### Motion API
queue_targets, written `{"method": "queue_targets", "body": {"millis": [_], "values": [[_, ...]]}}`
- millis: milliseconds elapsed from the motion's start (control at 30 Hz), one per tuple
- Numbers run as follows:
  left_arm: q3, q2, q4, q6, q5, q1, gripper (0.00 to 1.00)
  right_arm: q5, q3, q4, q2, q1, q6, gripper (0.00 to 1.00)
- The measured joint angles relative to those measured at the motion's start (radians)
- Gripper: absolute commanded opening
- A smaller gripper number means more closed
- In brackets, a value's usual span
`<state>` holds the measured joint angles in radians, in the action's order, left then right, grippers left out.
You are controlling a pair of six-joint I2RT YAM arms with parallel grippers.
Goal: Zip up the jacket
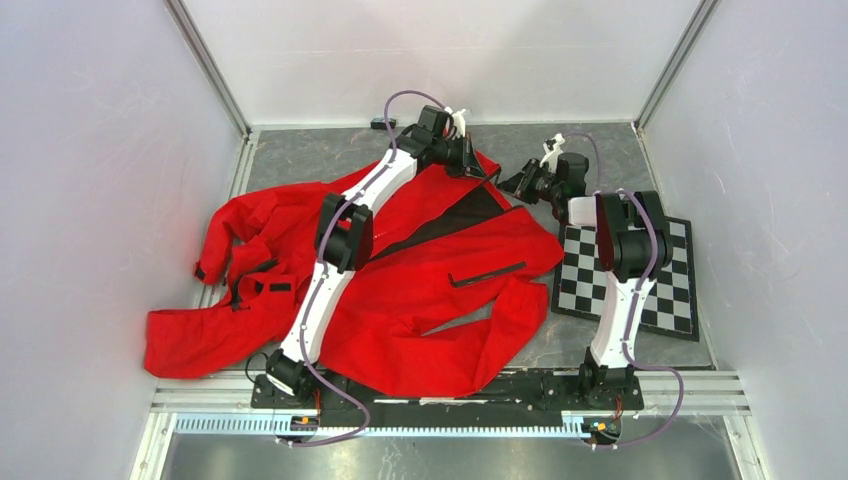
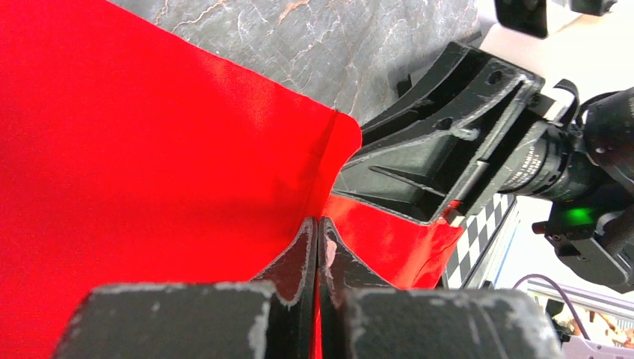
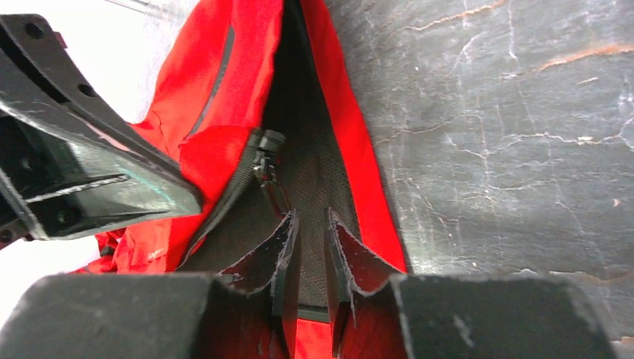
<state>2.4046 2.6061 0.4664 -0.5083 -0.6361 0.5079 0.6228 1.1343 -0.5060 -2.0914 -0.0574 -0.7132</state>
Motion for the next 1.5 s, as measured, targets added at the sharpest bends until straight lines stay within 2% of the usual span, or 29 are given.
{"method": "queue_targets", "body": {"millis": [133, 367, 700, 867, 1000, 1200, 1300, 1400, 1500], "values": [[-0.002, 0.000, -0.004, -0.001, -0.003, -0.003, 0.02, -0.005, 0.003, 0.006, -0.026, 0.000, 0.008, 0.27], [-0.006, 0.000, -0.006, -0.008, -0.003, -0.003, 0.02, 0.008, 0.003, -0.021, -0.033, -0.002, -0.006, 0.27], [-0.006, 0.000, -0.005, -0.030, -0.017, -0.023, 0.02, 0.015, 0.070, -0.202, 0.014, -0.002, -0.192, 0.30], [-0.006, 0.000, -0.006, -0.055, -0.028, -0.029, 0.02, 0.011, 0.089, -0.258, 0.016, -0.002, -0.260, 0.38], [-0.006, 0.000, -0.010, -0.069, -0.051, -0.029, 0.02, -0.001, 0.097, -0.158, 0.017, 0.002, -0.207, 0.45], [-0.006, 0.000, -0.013, -0.082, -0.077, -0.031, 0.02, 0.009, 0.037, -0.116, 0.032, 0.039, -0.131, 0.50], [-0.006, 0.000, -0.016, -0.083, -0.081, -0.033, 0.02, 0.024, 0.021, -0.105, 0.032, 0.053, -0.094, 0.58], [-0.006, 0.000, -0.019, -0.084, -0.082, -0.035, 0.02, 0.057, -0.032, -0.164, 0.032, 0.058, -0.093, 0.65], [-0.006, 0.000, -0.020, -0.087, -0.082, -0.036, 0.02, 0.093, -0.116, -0.272, 0.032, 0.051, -0.142, 0.67]]}}
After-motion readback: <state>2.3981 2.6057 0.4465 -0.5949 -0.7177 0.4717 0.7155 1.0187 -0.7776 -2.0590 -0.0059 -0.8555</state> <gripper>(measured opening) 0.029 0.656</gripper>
